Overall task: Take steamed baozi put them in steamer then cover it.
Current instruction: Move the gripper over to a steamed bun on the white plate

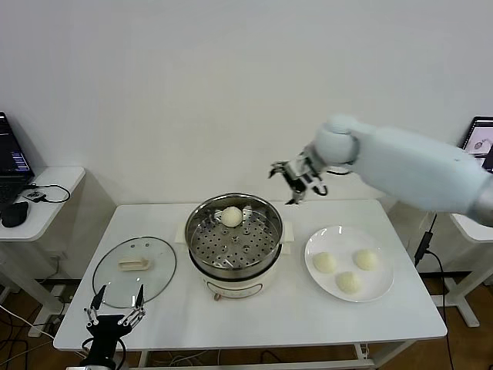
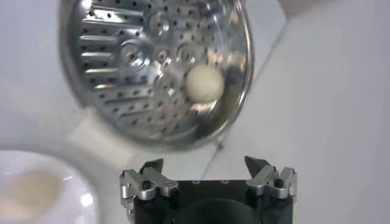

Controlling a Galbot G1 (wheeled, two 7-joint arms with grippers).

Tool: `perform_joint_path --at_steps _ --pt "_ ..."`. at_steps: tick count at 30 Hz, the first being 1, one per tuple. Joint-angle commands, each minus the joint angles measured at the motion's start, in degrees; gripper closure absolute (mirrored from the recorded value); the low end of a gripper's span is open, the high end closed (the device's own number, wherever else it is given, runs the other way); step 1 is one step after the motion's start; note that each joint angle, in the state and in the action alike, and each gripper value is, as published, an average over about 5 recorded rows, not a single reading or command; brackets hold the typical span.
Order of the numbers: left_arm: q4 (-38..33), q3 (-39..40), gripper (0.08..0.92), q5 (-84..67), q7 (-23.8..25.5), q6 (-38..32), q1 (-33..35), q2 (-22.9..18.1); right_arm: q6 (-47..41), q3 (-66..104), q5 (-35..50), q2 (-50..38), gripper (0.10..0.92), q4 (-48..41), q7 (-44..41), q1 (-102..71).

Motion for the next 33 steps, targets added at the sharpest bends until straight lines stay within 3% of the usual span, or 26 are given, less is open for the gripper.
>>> perform_joint_path --at_steps 1,15,33 --pt "0.29 -0.15 0.177 0.05 -0.04 0.2 -0.22 0.17 -9.26 1.11 0.13 -14.54 0.203 5.98 -2.82 -5.41" --pt "1.1 -1.02 0.177 0.51 -0.08 0.48 -0.28 0.09 -8.1 9.65 -7.12 -7.84 0.203 -1.15 -2.57 -24.47" --pt "1.14 -1.43 0.177 0.79 -0.12 0.32 0.33 -0.56 -8.26 12.78 -12.82 -0.17 0.203 -8.17 -1.62 -30.27"
